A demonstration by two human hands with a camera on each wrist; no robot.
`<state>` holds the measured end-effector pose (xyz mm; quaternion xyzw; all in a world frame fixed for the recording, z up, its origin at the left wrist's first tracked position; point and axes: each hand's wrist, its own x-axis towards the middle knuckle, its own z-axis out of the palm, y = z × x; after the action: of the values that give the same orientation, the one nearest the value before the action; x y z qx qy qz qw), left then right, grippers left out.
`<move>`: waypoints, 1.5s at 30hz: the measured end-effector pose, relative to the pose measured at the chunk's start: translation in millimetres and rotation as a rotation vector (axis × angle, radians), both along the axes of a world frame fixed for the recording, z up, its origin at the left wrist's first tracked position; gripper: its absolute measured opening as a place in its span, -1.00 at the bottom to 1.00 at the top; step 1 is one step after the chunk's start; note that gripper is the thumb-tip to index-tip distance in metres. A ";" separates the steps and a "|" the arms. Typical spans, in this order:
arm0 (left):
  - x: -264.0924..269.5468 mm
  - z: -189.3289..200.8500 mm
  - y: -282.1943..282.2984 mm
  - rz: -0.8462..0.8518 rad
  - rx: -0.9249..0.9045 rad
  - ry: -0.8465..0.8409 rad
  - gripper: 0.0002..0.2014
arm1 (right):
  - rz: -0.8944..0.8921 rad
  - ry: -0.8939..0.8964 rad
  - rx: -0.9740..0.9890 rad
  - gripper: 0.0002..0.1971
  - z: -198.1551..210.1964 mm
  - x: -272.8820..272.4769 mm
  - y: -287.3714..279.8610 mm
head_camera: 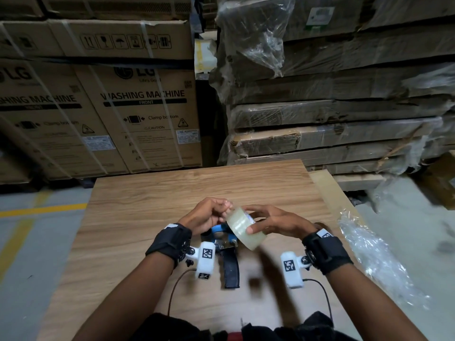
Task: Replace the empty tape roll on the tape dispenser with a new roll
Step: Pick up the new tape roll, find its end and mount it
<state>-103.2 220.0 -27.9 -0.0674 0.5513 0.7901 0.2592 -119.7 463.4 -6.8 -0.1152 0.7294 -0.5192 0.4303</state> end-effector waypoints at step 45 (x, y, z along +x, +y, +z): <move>-20.2 -38.1 -3.6 -0.219 -1.119 0.356 -0.12 | 0.118 0.592 0.548 -0.06 -54.8 -56.7 -42.0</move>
<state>-123.4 216.5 -66.0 -0.0029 0.9225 0.3477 0.1677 -176.4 421.4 -61.6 -0.1825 0.9251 -0.2246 0.2457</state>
